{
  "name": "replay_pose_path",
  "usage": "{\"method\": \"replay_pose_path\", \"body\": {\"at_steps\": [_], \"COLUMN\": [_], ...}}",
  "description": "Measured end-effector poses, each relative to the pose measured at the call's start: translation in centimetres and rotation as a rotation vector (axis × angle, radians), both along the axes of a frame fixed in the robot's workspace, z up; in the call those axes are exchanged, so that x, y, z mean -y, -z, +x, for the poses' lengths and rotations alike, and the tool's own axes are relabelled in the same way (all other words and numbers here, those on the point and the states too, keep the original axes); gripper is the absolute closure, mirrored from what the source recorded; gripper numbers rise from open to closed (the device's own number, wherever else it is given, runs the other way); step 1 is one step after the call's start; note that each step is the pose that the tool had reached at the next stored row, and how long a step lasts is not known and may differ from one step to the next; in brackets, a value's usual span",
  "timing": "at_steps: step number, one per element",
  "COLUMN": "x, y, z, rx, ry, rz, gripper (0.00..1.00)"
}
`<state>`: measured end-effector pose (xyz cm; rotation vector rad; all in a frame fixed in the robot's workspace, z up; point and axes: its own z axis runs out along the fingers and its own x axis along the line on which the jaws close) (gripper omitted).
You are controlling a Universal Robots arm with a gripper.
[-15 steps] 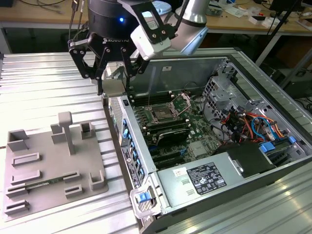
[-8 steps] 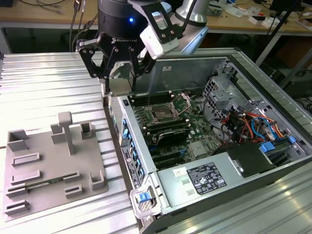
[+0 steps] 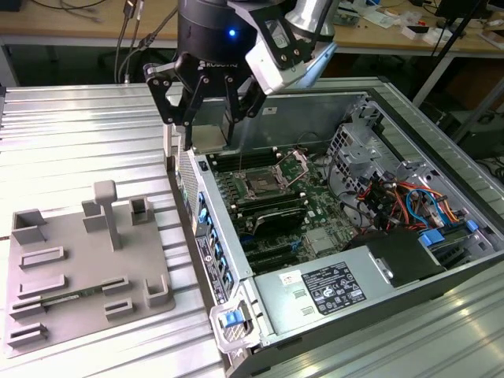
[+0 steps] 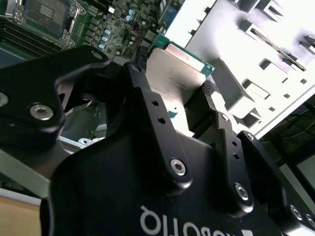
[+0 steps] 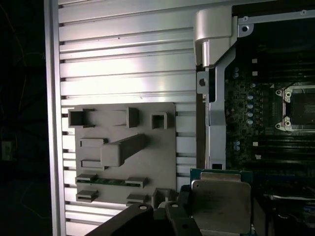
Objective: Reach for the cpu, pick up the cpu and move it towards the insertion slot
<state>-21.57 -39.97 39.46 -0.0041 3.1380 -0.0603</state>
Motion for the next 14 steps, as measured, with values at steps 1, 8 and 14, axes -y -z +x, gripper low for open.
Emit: {"method": "replay_pose_path", "body": {"at_steps": [1, 8, 14], "x": [-0.01, -0.02, -0.03], "y": [0.0, 0.01, 0.01], "z": [0.27, 1.74, 2.69], "rx": [0.0001, 0.0001, 0.0], "ry": [0.0, 0.0, 0.0], "rz": [0.0, 0.0, 0.0], "gripper": [0.45, 0.45, 0.45]}}
